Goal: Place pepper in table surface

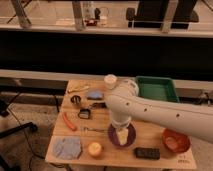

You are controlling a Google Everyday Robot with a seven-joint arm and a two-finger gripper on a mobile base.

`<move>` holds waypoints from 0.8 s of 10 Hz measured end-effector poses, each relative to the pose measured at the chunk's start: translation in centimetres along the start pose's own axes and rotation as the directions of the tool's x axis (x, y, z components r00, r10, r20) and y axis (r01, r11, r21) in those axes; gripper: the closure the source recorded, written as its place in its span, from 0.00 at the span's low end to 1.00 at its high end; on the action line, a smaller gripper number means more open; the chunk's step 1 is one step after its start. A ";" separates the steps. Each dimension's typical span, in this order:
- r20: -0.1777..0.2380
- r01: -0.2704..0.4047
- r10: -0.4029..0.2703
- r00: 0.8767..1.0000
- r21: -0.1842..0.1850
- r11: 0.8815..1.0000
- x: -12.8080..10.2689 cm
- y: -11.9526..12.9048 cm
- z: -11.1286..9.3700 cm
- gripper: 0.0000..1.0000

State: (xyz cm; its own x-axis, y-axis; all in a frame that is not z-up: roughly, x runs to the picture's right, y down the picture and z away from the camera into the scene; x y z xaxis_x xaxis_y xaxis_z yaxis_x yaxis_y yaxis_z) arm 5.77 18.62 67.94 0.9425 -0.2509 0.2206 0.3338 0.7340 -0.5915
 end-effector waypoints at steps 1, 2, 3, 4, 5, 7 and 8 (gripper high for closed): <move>-0.007 0.016 -0.016 1.000 0.002 1.000 0.2 -0.1 0.2 0.20; -0.008 0.019 -0.019 1.000 0.003 1.000 0.3 -0.2 0.2 0.20; -0.003 0.008 -0.008 1.000 0.002 1.000 0.0 -0.1 0.2 0.20; 0.004 0.007 -0.007 1.000 0.004 1.000 -0.8 -0.5 0.5 0.20; 0.012 0.026 -0.026 1.000 0.008 1.000 -2.2 -1.4 1.0 0.20; 0.034 0.058 -0.059 0.998 0.015 0.998 -4.7 -3.1 1.9 0.20; 0.047 0.080 -0.081 0.996 0.019 0.997 -6.1 -4.0 2.4 0.20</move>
State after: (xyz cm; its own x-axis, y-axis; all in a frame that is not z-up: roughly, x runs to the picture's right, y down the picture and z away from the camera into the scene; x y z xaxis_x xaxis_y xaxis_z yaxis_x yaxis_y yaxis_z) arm -1.36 18.77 70.80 0.9107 -0.2793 0.3044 0.4080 0.7234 -0.5570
